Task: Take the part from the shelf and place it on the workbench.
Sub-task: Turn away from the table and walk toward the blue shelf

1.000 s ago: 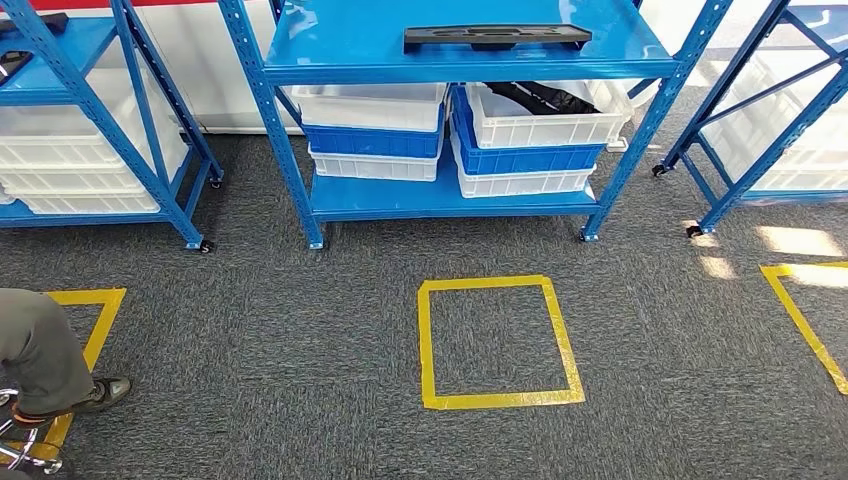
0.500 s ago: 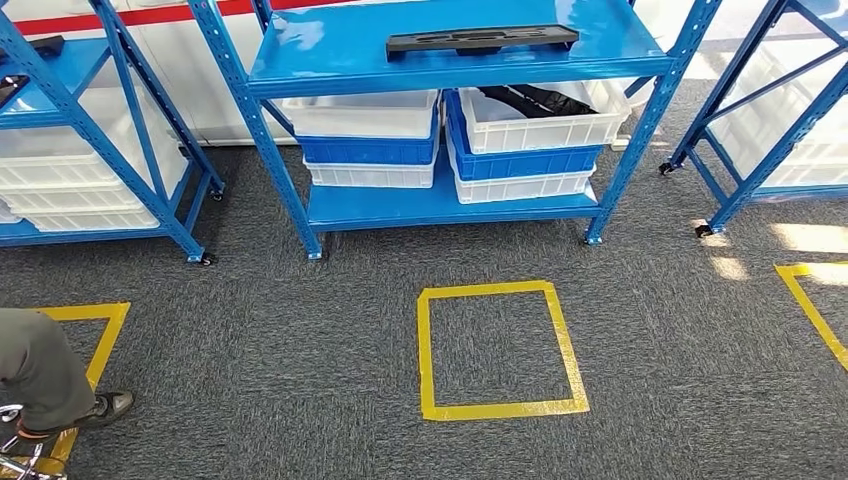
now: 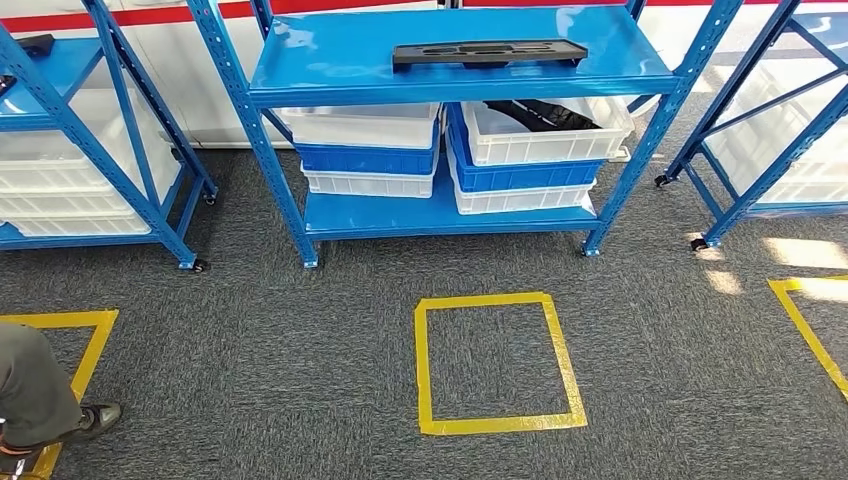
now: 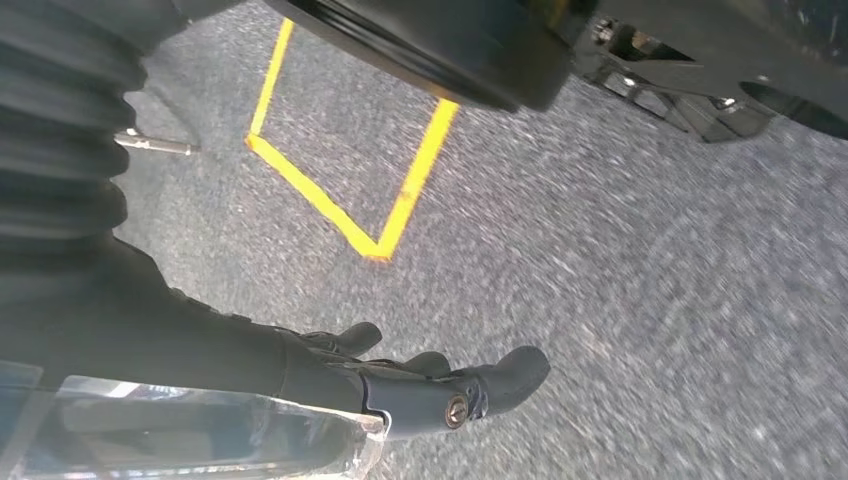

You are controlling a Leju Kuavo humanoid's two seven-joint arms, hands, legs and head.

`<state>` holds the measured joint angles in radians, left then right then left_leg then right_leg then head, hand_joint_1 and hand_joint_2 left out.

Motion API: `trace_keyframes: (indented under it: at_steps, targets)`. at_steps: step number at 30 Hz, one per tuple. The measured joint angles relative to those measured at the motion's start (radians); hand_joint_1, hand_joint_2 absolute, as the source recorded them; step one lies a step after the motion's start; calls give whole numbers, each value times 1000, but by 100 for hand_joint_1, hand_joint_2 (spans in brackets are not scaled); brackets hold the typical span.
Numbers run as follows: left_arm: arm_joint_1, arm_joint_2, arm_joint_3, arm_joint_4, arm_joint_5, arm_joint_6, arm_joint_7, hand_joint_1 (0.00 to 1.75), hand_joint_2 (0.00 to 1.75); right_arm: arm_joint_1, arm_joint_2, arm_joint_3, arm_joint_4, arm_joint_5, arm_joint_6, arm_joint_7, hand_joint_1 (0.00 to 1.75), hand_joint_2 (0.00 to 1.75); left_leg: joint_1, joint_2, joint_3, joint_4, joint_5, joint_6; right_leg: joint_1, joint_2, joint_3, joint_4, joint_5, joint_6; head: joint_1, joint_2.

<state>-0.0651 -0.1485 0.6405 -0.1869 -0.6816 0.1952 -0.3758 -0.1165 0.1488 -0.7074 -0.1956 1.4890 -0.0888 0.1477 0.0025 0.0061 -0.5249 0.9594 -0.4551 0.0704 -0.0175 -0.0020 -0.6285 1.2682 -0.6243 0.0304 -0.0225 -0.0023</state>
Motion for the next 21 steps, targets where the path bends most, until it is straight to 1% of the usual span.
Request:
trace_keyframes:
  at_steps: [1,2,3,4,5,6,7,9,10,11,12,13,14,15,16,17,18,19,20,21]
  targets:
    - [0,-1,0,0,0,-1,1,0,0,-1,-1,-1,0,-1,0,0,0,175,3,-2,8,1,-7,-5,-5,0,5,-29,26,15,0,0]
    - [1,-2,0,0,0,-2,3,0,0,1,-3,-2,0,0,0,1,0,175,8,-4,16,6,-16,-13,-13,-1,27,-93,66,32,1,0]
    - [1,-3,0,0,0,-1,5,0,0,4,-3,-2,0,0,0,2,0,175,9,-6,19,14,-27,-23,-19,-3,50,-159,101,46,2,0]
    - [1,-3,0,0,0,0,6,0,0,6,-2,-2,0,1,0,2,0,175,10,-8,19,24,-41,-32,-23,-2,69,-212,125,50,5,0]
    - [0,-2,0,0,0,2,8,0,0,8,-1,-2,1,1,1,3,0,175,9,-9,17,33,-52,-40,-25,-2,82,-244,137,45,5,0]
    - [0,-2,0,0,0,4,9,0,0,8,0,-2,1,2,2,3,0,175,8,-9,15,39,-59,-45,-23,0,84,-250,134,33,5,0]
    - [-1,-2,0,0,0,6,9,0,0,8,1,-2,1,2,2,3,0,175,9,-9,16,42,-63,-48,-22,2,87,-250,131,20,4,0]
    - [-1,-2,0,0,0,7,9,0,0,8,3,-2,1,3,2,2,0,175,14,-8,15,55,-73,-52,-22,3,95,-250,126,7,0,0]
    - [-1,-2,0,0,0,7,9,0,0,9,3,-2,1,3,2,1,0,175,16,-8,3,82,-87,-56,-23,3,100,-250,123,2,0,0]
    - [-1,-3,0,0,-1,7,8,0,0,10,4,-3,1,3,1,1,0,175,17,-7,-22,130,-109,-60,-24,2,105,-251,119,-3,-1,0]
    - [0,-3,0,0,-1,7,8,0,0,10,4,-3,1,3,0,0,0,175,17,-7,-61,197,-134,-63,-22,2,108,-251,115,-9,-1,0]
    - [1,-3,0,0,-1,7,7,0,0,12,4,-3,1,3,0,-1,0,175,17,-7,-106,269,-156,-65,-20,2,111,-251,111,-13,-2,0]
    - [4,-3,0,0,-1,7,7,0,0,13,4,-3,1,3,-1,-1,0,175,17,-7,-148,325,-165,-64,-18,3,114,-251,107,-17,-2,0]
    - [6,-2,0,0,-1,7,7,0,0,14,4,-3,1,4,-1,-2,0,175,17,-7,-176,350,-156,-60,-16,4,119,-251,102,-20,-2,0]
    - [8,-2,0,0,-1,7,7,0,0,15,5,-3,1,5,-1,-2,0,175,15,-8,-183,334,-124,-53,-13,7,126,-251,97,-22,-2,0]
    - [9,-2,0,0,-1,7,7,0,0,15,6,-3,1,7,-1,-2,0,175,12,-8,-172,281,-77,-42,-10,9,135,-252,91,-23,-2,0]
    - [9,0,0,0,-1,7,7,0,0,17,8,-3,1,9,-1,-2,0,175,5,-8,-150,212,-30,-26,-9,11,142,-254,84,-24,-2,0]
    - [9,2,0,0,-1,6,7,0,0,18,11,-3,2,11,-1,-2,0,175,-2,-7,-127,151,1,-9,-6,11,148,-257,78,-22,2,0]
    - [9,4,0,0,-1,7,7,0,0,19,14,-3,2,12,-1,-2,0,175,-9,-5,-110,107,15,5,-6,12,151,-263,74,-19,3,0]
    - [9,5,0,0,-1,7,7,0,0,20,16,-3,2,12,-1,-2,0,175,-15,-4,-100,82,16,15,-8,11,153,-272,72,-15,5,0]
